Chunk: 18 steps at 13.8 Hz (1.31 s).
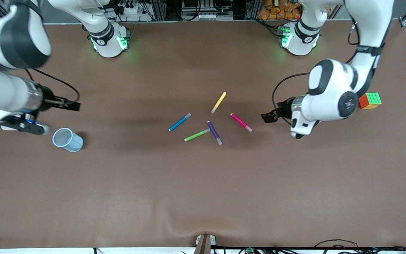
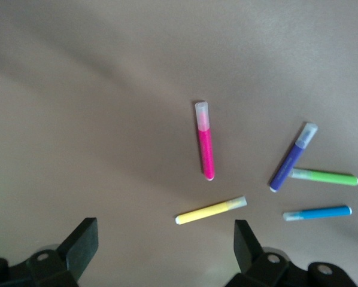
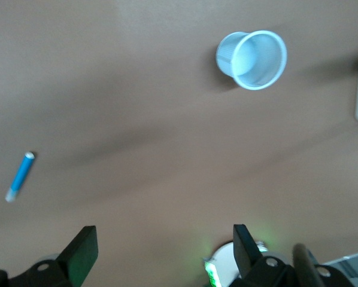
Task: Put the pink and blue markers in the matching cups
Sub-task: 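Reach the left gripper to the pink marker while the right gripper reaches the blue marker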
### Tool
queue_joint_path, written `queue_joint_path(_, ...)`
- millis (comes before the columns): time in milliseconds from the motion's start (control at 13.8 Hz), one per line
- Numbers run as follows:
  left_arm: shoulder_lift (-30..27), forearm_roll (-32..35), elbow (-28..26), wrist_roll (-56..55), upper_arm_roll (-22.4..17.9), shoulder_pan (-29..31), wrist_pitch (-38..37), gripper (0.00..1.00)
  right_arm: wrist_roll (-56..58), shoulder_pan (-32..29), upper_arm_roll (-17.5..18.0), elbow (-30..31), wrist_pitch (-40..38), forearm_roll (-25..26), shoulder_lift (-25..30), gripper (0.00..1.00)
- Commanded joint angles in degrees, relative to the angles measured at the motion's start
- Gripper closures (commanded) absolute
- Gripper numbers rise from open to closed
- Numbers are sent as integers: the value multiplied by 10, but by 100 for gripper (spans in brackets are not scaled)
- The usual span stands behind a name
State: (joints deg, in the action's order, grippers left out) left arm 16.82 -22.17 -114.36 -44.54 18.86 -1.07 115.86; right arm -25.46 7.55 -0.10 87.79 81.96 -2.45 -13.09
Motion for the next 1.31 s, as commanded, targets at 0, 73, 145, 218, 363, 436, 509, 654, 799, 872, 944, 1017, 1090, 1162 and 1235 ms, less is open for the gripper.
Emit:
queue_joint_path(0, 42, -15, 5, -17, 2, -4, 32, 0, -74, 7, -3, 66, 76, -47, 10, 0)
queue_joint_path(73, 56, -21, 5, -17, 2, -7, 45, 0, -95, 21, -3, 76, 95, -50, 10, 0)
queue_joint_path(145, 66, -29, 5, -17, 1, -14, 59, 0, -122, 39, -3, 87, 114, -51, 8, 0)
queue_joint_path(218, 79, -34, 3, -18, 1, -24, 77, 0, -162, 52, -3, 99, 136, -51, 2, 0)
queue_joint_path(363, 106, -36, 7, -17, 1, -27, 92, 0, -227, 88, -3, 127, 187, -52, -7, 0)
queue_joint_path(436, 119, -36, 11, -16, 1, -27, 92, 0, -266, 108, -3, 145, 219, -52, -11, 0)
queue_joint_path(509, 127, -36, 12, -16, 1, -28, 93, 0, -300, 134, -3, 159, 251, -52, -17, 0)
queue_joint_path(654, 137, -37, 16, -15, 1, -28, 96, 0, -365, 170, -3, 169, 310, -52, -42, 0)
queue_joint_path(799, 153, -37, 33, -16, 1, -29, 96, 0, -419, 207, -3, 170, 354, -52, -72, 0)
queue_joint_path(872, 164, -37, 45, -17, 1, -31, 96, 1, -449, 223, -3, 170, 377, -52, -86, 0)
queue_joint_path(944, 176, -37, 56, -18, 2, -31, 96, 5, -474, 241, -3, 170, 401, -52, -98, 0)
queue_joint_path(1017, 189, -37, 68, -18, 1, -32, 96, 10, -496, 257, -3, 170, 426, -52, -113, 0)
queue_joint_path(1090, 200, -37, 76, -18, 1, -33, 96, 13, -514, 263, -3, 170, 448, -52, -127, 0)
queue_joint_path(1162, 209, -37, 83, -19, 1, -35, 96, 18, -530, 276, -3, 170, 460, -52, -135, 0)
queue_joint_path(1235, 211, -38, 85, -19, 1, -35, 96, 25, -546, 285, -3, 170, 467, -52, -142, 0)
